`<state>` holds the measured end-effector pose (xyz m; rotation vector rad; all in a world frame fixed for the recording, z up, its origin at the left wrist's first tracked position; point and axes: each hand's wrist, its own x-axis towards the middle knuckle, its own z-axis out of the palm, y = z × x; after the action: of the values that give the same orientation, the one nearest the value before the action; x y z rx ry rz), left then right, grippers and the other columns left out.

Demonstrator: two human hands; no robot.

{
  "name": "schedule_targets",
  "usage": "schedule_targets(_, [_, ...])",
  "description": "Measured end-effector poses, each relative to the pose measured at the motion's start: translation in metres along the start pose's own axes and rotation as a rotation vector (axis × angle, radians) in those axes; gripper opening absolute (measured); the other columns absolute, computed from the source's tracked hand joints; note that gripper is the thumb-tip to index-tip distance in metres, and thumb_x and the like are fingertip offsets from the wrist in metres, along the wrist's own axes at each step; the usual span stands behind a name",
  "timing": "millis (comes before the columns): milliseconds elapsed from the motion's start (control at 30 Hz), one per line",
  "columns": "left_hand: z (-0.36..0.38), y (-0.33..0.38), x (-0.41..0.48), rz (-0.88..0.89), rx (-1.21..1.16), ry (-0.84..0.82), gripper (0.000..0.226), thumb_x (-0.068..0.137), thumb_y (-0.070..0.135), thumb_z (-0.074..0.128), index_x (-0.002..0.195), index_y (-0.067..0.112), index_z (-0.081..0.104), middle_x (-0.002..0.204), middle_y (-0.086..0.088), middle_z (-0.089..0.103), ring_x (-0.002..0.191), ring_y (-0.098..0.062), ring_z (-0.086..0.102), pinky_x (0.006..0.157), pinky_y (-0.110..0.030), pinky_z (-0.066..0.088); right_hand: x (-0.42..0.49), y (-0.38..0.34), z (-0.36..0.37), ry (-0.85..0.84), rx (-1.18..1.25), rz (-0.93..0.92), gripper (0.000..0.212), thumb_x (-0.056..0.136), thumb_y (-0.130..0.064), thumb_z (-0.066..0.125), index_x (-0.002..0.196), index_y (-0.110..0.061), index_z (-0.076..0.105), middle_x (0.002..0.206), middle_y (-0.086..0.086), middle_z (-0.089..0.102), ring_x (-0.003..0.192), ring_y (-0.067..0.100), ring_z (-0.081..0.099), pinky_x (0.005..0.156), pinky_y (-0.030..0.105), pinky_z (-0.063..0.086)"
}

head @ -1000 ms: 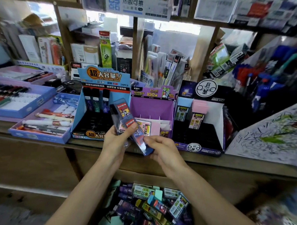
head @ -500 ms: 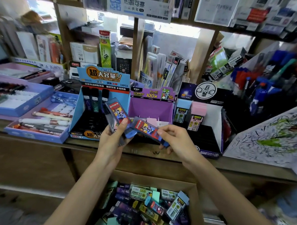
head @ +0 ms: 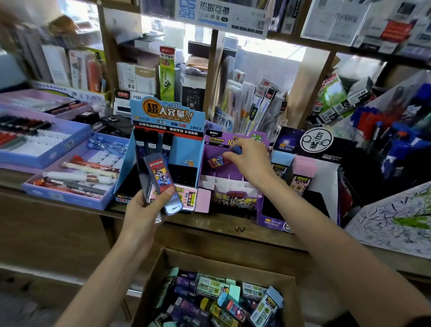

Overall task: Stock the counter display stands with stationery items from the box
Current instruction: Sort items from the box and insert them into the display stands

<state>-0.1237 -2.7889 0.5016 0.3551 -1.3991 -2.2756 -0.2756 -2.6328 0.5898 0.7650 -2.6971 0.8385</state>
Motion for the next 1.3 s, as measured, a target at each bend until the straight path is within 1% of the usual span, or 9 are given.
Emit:
schedule_targets(200, [-0.005,-0.004,-0.001,-0.032,0.027,-0.005,0.024,0.074,0.016,0.069,0.097,0.015,0.064,0.082,0.001,0.075,0.074,-0.014,0.071,0.057,-0.019,0.054,0.024,-0.009,0.000,-0.134,-0.112,-0.062,0.026,0.082,-0.022,0.071,0.078,0.001,0.057,0.075,0.009,0.053,0.078,0.025,0.049,0.060,0.031,0.023])
schedule_targets(333, [-0.005,-0.006,0.000,-0.035,0.022,-0.029,0.018,0.078,0.014,0.067,0.096,0.016,0.063,0.080,0.003,0.075,0.073,-0.012,0.071,0.056,-0.019,0.054,0.026,-0.009,0.016,-0.102,-0.059,-0.050,0.021,0.082,-0.011,0.069,0.098,-0.001,0.059,0.097,0.016,0.061,0.093,0.030,0.055,0.072,0.031,0.038])
schedule_targets(433, [-0.004,-0.006,0.000,-0.048,0.017,-0.037,0.022,0.073,0.017,0.068,0.094,0.017,0.063,0.079,0.003,0.075,0.073,-0.012,0.071,0.056,-0.019,0.054,0.018,-0.007,0.024,-0.073,-0.028,-0.073,0.017,0.085,-0.001,0.060,0.099,-0.004,0.051,0.092,0.014,0.061,0.090,0.032,0.056,0.077,0.038,0.047])
schedule_targets(600, [-0.001,-0.007,0.000,-0.059,0.042,-0.049,0.018,0.077,0.017,0.068,0.094,0.018,0.063,0.079,0.004,0.075,0.071,-0.010,0.071,0.054,-0.017,0.053,-0.003,-0.007,0.023,0.108,-0.390,-0.223,0.016,0.092,-0.026,0.056,0.098,-0.010,0.054,0.094,0.007,0.056,0.085,0.026,0.054,0.061,0.032,0.041])
schedule_targets(700, [0.003,-0.007,-0.001,-0.068,0.091,-0.074,0.034,0.069,0.026,0.071,0.101,0.017,0.063,0.084,0.003,0.075,0.077,-0.012,0.071,0.056,-0.018,0.052,-0.018,-0.016,0.018,0.062,-0.094,-0.232,0.019,0.091,-0.033,0.057,0.093,-0.014,0.061,0.087,-0.002,0.055,0.077,0.013,0.051,0.063,0.029,0.040])
schedule_targets(933, [0.022,-0.006,-0.003,-0.068,0.142,-0.167,0.037,0.065,0.027,0.073,0.100,0.017,0.065,0.087,-0.005,0.074,0.080,-0.021,0.072,0.060,-0.030,0.057,-0.045,-0.030,0.028,-0.547,0.660,0.104,0.018,0.090,-0.035,0.060,0.082,-0.020,0.067,0.073,-0.012,0.065,0.065,-0.003,0.059,0.063,0.016,0.044])
schedule_targets(1000, [0.023,-0.006,-0.005,-0.063,0.148,-0.171,0.037,0.067,0.031,0.070,0.100,0.016,0.065,0.088,-0.005,0.074,0.080,-0.020,0.071,0.064,-0.032,0.058,-0.050,-0.027,0.031,-0.521,0.791,0.151,0.021,0.093,-0.030,0.056,0.076,-0.023,0.066,0.070,-0.010,0.067,0.064,0.002,0.061,0.063,0.019,0.048])
schedule_targets(1100, [0.023,-0.005,-0.007,-0.059,0.138,-0.172,0.026,0.075,0.031,0.063,0.095,0.015,0.063,0.082,0.000,0.074,0.075,-0.011,0.070,0.053,-0.019,0.054,-0.051,-0.024,0.027,-0.404,1.022,0.320,0.019,0.099,-0.027,0.045,0.098,-0.016,0.059,0.087,0.005,0.071,0.078,0.015,0.069,0.074,0.030,0.057])
schedule_targets(1300, [0.017,0.000,-0.004,-0.041,0.193,-0.112,0.012,0.086,0.023,0.060,0.091,0.013,0.063,0.078,-0.001,0.074,0.074,-0.011,0.070,0.054,-0.019,0.054,-0.042,-0.003,0.001,-0.281,1.027,0.388,0.017,0.101,-0.028,0.041,0.102,-0.013,0.050,0.067,0.009,0.064,0.052,0.022,0.063,0.050,0.028,0.053])
